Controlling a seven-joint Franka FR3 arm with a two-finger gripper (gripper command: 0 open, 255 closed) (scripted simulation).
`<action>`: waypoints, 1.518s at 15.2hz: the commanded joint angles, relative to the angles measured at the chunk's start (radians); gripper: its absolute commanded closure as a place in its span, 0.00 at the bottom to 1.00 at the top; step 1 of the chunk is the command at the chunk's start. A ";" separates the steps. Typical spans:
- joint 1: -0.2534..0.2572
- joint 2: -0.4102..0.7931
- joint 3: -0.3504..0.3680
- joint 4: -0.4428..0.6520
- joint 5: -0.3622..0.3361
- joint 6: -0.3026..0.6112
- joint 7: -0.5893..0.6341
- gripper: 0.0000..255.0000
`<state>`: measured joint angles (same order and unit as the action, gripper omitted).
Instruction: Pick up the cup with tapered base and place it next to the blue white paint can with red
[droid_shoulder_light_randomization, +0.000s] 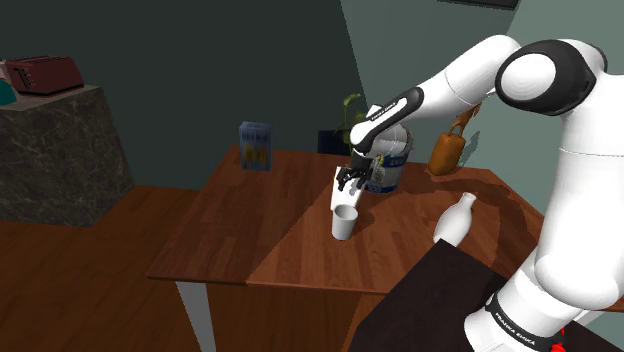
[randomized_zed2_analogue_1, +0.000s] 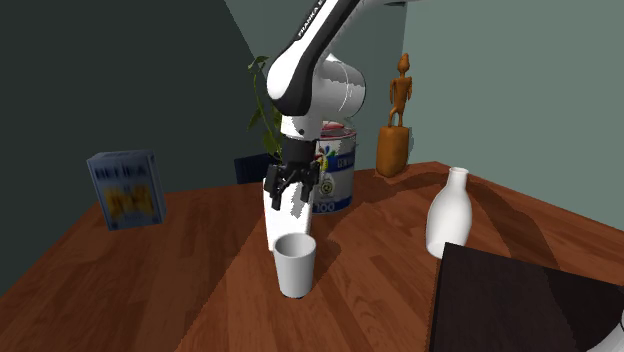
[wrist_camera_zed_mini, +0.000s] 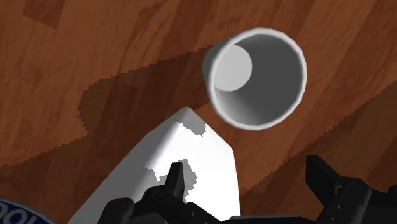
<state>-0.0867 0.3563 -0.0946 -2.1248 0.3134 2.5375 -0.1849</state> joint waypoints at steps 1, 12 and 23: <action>0.007 -0.002 -0.003 -0.035 -0.001 0.032 0.012 0.00; 0.024 0.091 0.014 -0.160 0.036 0.258 0.039 0.00; 0.019 0.113 0.023 -0.152 0.044 0.272 0.032 1.00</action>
<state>-0.0675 0.4695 -0.0720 -2.2764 0.3574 2.8100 -0.1527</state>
